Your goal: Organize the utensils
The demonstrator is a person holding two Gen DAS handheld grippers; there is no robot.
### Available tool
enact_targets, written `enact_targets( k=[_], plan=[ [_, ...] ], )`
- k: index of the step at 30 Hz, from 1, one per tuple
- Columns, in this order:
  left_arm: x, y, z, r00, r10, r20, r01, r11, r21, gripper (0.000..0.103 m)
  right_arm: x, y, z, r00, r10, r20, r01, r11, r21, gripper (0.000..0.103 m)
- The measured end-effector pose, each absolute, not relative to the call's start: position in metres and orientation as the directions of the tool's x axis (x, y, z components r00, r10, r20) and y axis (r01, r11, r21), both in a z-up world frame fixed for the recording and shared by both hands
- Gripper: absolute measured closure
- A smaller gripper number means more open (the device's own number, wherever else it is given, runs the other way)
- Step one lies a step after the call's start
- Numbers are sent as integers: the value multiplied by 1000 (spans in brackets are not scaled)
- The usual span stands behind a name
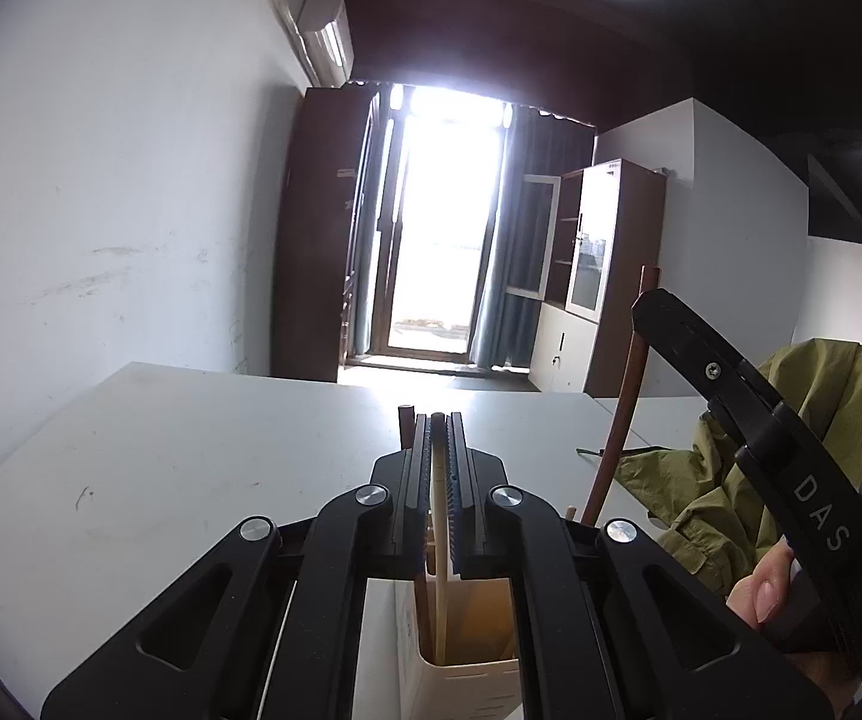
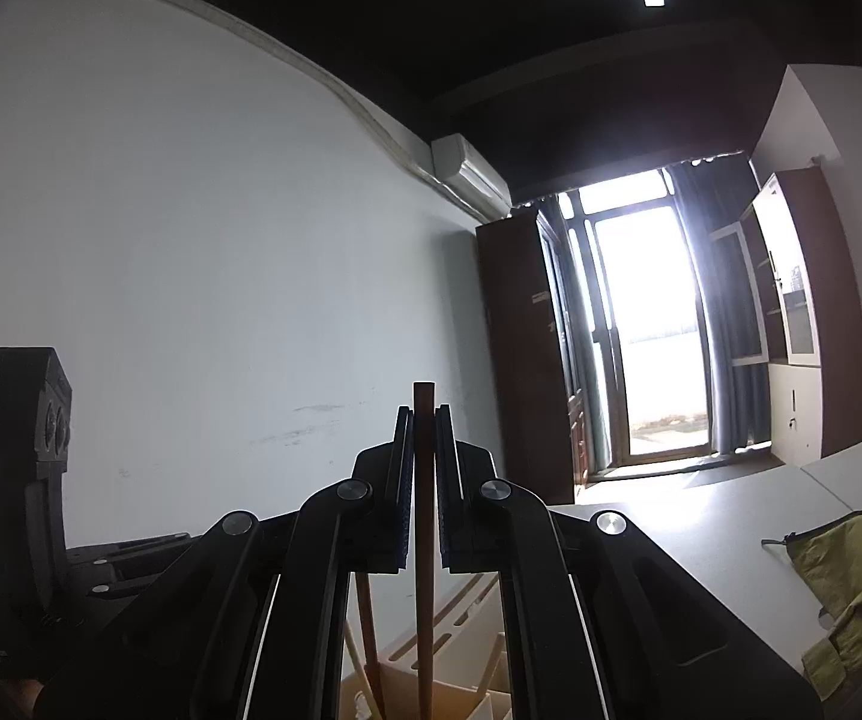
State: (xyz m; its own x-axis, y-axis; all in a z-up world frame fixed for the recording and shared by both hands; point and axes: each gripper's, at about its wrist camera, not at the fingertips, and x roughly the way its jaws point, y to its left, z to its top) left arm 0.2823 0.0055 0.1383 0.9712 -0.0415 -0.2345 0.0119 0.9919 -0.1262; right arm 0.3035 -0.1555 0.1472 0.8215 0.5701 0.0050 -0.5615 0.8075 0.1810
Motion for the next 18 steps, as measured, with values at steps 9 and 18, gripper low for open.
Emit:
enact_targets(
  k=[9, 18],
  plan=[
    [280, 5, 129, 962, -43, -271, 16, 995, -100, 99, 305, -156, 139, 831, 555, -44, -540, 823, 179, 95],
    [283, 5, 124, 948, -51, -314, 25, 996, -86, 99, 306, -155, 132, 829, 551, -94, -531, 829, 178, 95]
  ],
)
